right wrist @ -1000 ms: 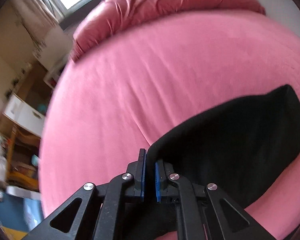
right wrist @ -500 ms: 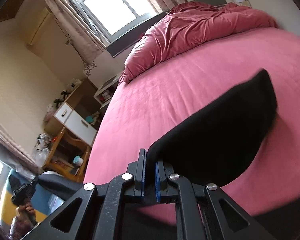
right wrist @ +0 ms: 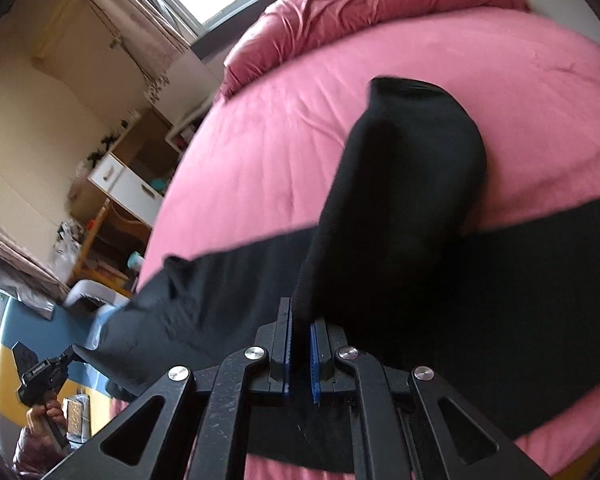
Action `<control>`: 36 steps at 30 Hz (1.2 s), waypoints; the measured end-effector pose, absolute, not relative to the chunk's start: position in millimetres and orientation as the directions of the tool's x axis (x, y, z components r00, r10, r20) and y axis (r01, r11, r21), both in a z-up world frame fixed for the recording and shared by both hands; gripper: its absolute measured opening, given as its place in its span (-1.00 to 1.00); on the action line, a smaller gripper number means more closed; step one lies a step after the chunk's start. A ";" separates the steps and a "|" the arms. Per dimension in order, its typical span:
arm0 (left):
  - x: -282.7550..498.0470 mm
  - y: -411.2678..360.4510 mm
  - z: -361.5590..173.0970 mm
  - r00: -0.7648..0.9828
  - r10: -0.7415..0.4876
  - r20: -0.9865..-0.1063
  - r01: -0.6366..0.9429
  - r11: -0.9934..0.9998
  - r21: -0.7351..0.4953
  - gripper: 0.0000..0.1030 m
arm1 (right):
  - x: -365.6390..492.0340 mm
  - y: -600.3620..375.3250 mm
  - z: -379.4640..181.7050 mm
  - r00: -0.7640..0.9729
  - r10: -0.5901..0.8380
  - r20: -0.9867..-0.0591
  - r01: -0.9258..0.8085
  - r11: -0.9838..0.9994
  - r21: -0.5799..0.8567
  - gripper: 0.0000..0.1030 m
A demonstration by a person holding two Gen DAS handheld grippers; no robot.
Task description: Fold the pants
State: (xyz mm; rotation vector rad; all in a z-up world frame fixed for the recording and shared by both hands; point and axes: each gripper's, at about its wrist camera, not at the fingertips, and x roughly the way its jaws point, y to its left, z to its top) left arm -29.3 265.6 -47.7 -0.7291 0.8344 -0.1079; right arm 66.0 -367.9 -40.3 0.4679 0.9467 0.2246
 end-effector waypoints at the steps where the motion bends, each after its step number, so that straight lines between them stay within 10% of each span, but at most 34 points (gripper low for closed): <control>1: -33.4 266.5 -54.6 0.674 -0.359 -0.645 -0.202 0.751 -0.629 -0.89 | 63.4 -367.6 -46.4 0.563 0.379 -0.735 0.024 0.881 0.473 -0.86; 18: -50.1 259.0 -98.6 0.545 -0.345 -0.764 -0.288 0.779 -0.557 -0.85 | 43.1 -385.7 -90.9 0.501 0.295 -0.814 0.114 0.910 0.399 -0.88; 25: -57.4 275.4 -81.1 0.514 -0.228 -0.827 -0.366 0.814 -0.452 -0.47 | 46.8 -388.6 -102.6 0.482 0.281 -0.830 0.125 0.915 0.383 -0.84; 29: -66.6 283.1 -48.1 0.581 -0.106 -0.807 -0.388 0.836 -0.388 -0.47 | 48.6 -394.4 -91.2 0.477 0.273 -0.835 0.129 0.918 0.374 -0.10; 36: -24.3 187.4 -6.0 0.653 -0.197 -0.731 -0.057 0.950 -0.306 -0.46 | 72.1 -400.9 -30.1 0.581 0.125 -0.804 0.088 0.973 0.215 -0.05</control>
